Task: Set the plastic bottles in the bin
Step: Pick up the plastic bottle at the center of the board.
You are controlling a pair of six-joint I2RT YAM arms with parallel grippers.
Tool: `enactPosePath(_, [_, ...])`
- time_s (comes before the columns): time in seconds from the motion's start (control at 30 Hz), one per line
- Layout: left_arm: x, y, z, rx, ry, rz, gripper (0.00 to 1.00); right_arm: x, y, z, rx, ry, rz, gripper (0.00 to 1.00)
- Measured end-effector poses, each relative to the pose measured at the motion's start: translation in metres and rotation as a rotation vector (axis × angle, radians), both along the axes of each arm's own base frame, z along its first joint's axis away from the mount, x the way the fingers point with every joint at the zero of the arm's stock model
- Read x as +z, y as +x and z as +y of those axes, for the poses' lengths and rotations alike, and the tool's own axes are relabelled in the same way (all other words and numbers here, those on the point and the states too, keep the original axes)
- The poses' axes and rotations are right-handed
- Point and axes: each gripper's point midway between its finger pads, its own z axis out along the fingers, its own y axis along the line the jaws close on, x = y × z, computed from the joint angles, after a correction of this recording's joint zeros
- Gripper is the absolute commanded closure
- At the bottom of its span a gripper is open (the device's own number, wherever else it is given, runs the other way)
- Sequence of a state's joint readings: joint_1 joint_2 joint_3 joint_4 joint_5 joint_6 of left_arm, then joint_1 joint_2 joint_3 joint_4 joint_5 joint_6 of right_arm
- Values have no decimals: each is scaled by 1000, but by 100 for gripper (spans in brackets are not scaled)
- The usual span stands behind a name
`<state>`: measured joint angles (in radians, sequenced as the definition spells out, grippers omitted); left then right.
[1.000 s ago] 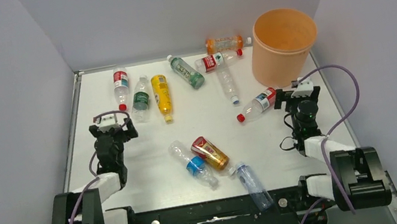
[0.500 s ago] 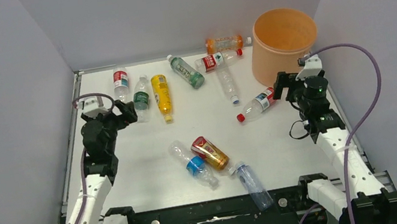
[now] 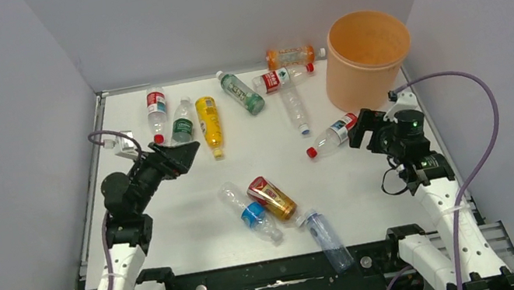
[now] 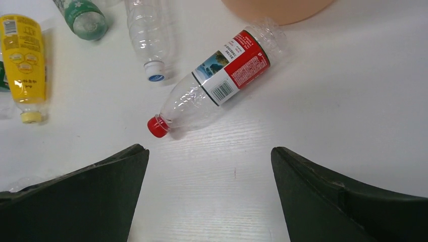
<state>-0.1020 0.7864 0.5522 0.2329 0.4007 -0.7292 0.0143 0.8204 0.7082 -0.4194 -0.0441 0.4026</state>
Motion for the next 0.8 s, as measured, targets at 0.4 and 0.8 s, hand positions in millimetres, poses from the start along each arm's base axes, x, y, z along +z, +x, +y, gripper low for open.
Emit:
enactPosePath(0.4, [-32, -32, -38, -285, -374, 155, 9, -39, 6, 4, -64, 90, 146, 2])
enactPosePath(0.8, [-36, -22, -26, -123, -112, 236, 9, -78, 34, 13, -174, 238, 235, 2])
